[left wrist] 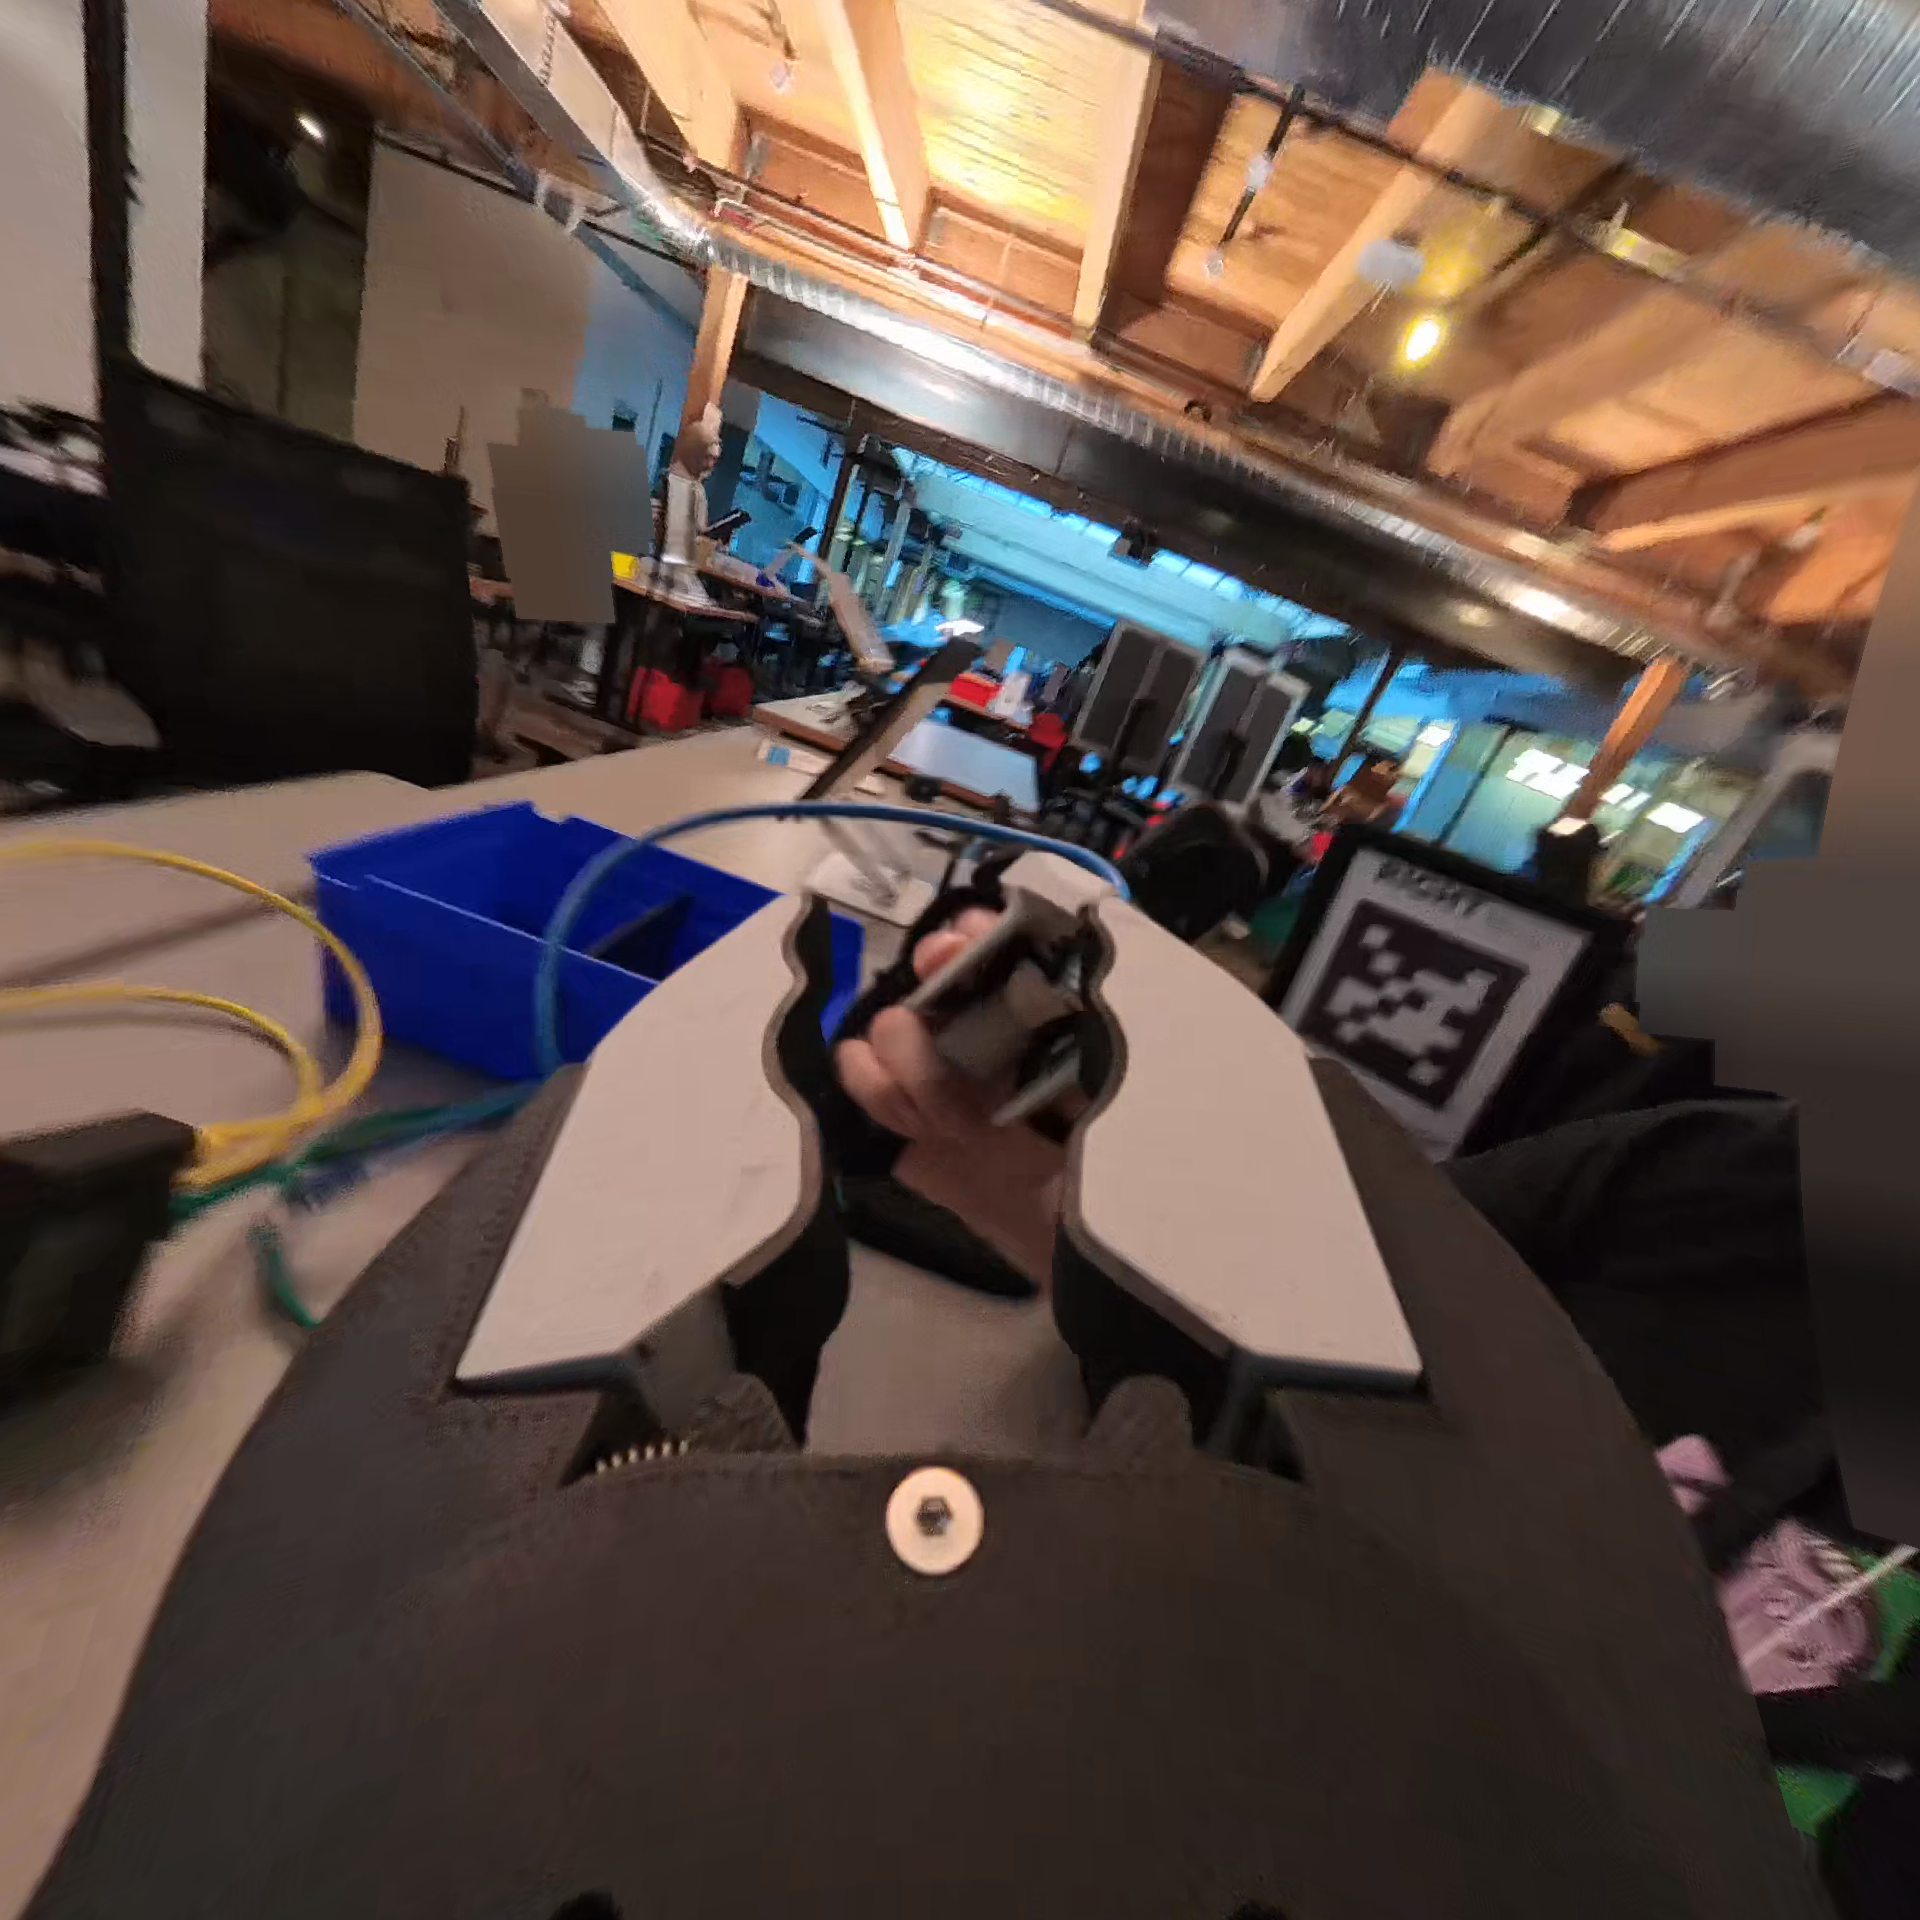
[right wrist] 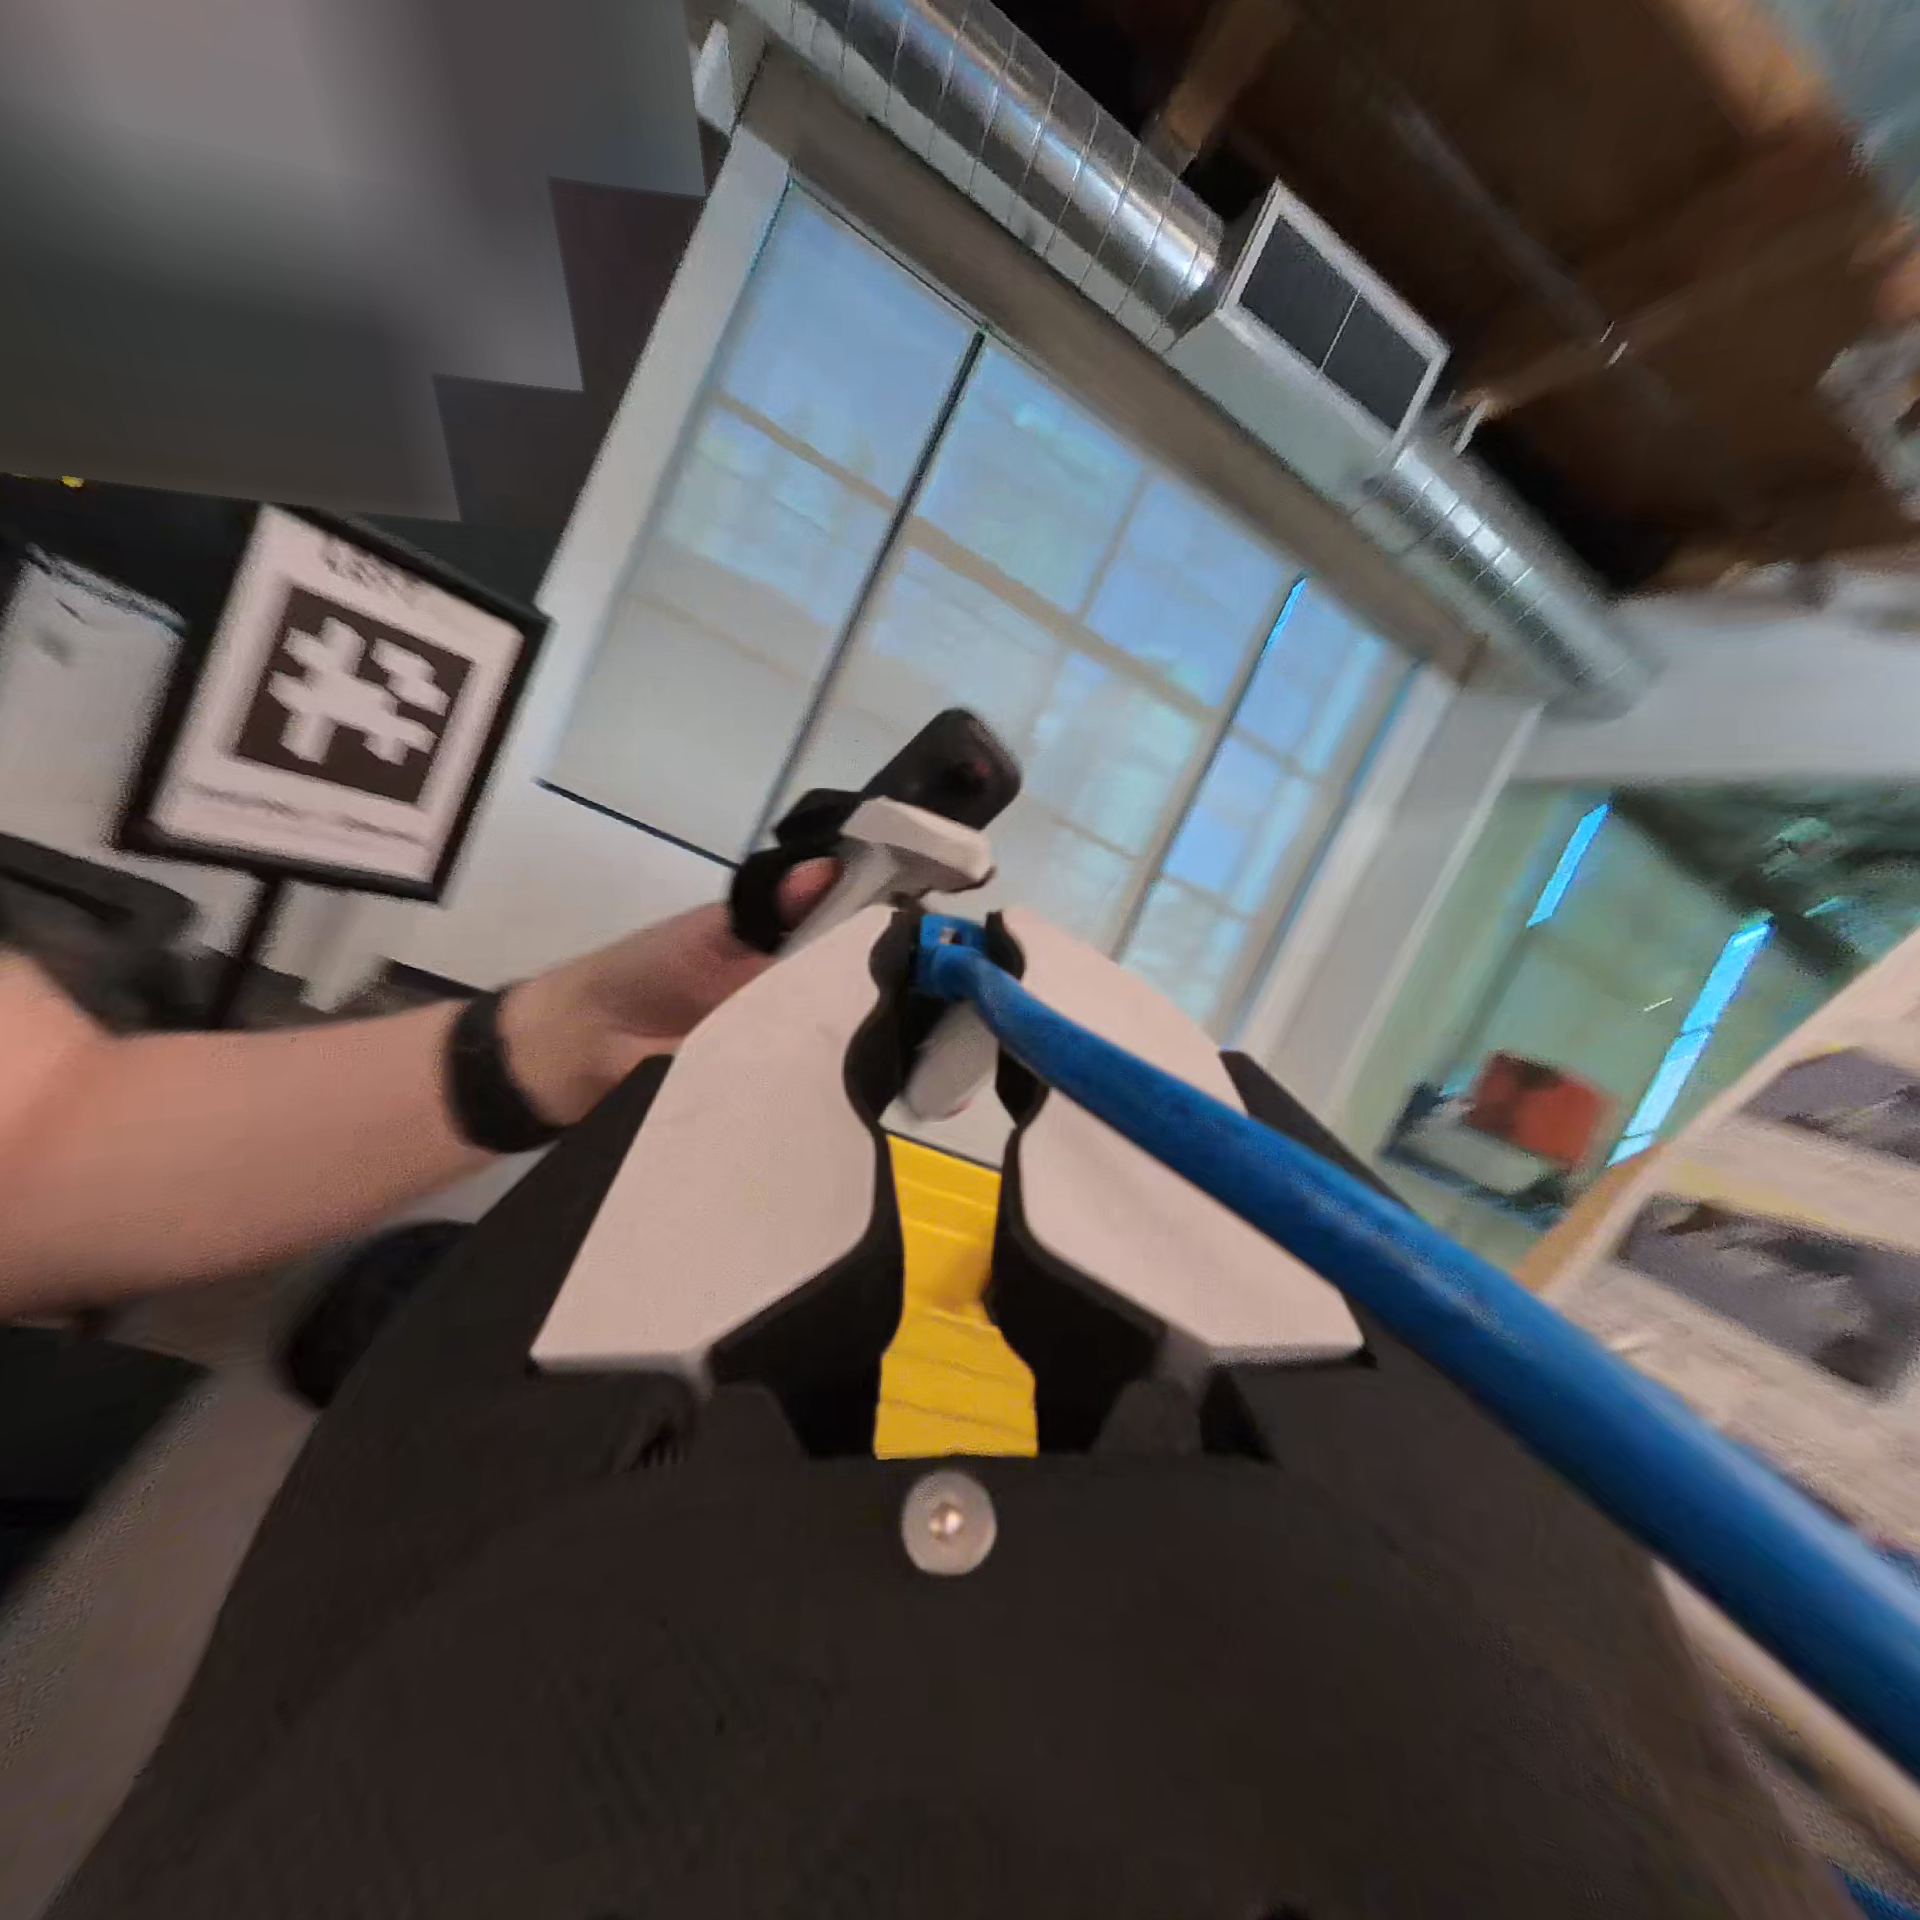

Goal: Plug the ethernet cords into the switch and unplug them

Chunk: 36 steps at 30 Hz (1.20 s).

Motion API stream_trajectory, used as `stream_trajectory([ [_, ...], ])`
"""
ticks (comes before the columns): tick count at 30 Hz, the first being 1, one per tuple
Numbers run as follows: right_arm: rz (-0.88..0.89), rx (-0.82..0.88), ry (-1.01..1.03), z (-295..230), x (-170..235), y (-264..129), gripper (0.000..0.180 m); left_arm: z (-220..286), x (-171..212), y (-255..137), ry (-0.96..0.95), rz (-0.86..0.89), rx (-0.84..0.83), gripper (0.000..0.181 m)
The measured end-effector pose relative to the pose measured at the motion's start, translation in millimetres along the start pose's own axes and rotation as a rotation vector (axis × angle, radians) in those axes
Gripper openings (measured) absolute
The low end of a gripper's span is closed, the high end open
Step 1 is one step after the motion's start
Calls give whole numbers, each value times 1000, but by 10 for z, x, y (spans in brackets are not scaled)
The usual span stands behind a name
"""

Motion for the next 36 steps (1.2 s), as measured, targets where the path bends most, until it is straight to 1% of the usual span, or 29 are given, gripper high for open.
stream_trajectory([
  [1,-6,-4,-86,-44,44,25,14,18,80,-17,-80,21,13,43],
  [3,-11,-11,-192,-124,112,69,14,70,193,-31,-252,33,58,44],
  [4,-27,-17,-234,-153,151,81,15,58,257,-36,-319,12,51,38],
  [6,-80,-24,-327,-190,230,87,15,68,370,-40,-348,-38,59,33],
  [7,-101,-17,-381,-194,253,81,15,68,399,-41,-358,-42,51,35],
  [8,-102,-15,-423,-204,254,74,15,86,394,-46,-371,-26,66,30],
  [9,-112,-19,-453,-214,262,67,15,110,391,-53,-375,-17,92,18],
  [12,-167,-20,-517,-205,308,60,15,53,398,-75,-334,-13,61,18],
  [16,-264,-20,-515,-209,367,69,17,42,380,-105,-213,-33,38,17],
  [21,-269,30,-371,-207,315,83,17,132,347,-90,-93,-40,65,17],
  [23,-275,46,-372,-212,300,93,17,141,338,-85,-95,-41,77,18],
  [27,-292,52,-441,-235,285,106,15,150,335,-81,-90,-40,89,17],
  [36,-341,24,-367,-219,293,71,14,119,366,-73,-76,-81,87,18],
])
Point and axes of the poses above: each gripper's, where its closed fingertips meet, y out along the fingers, x out of its underside, z = x × y across the jaws, the point moved 4 cm from there along -y, back along the fingers, and after that the axes turned 15 degrees about z, right-handed, at the moved point
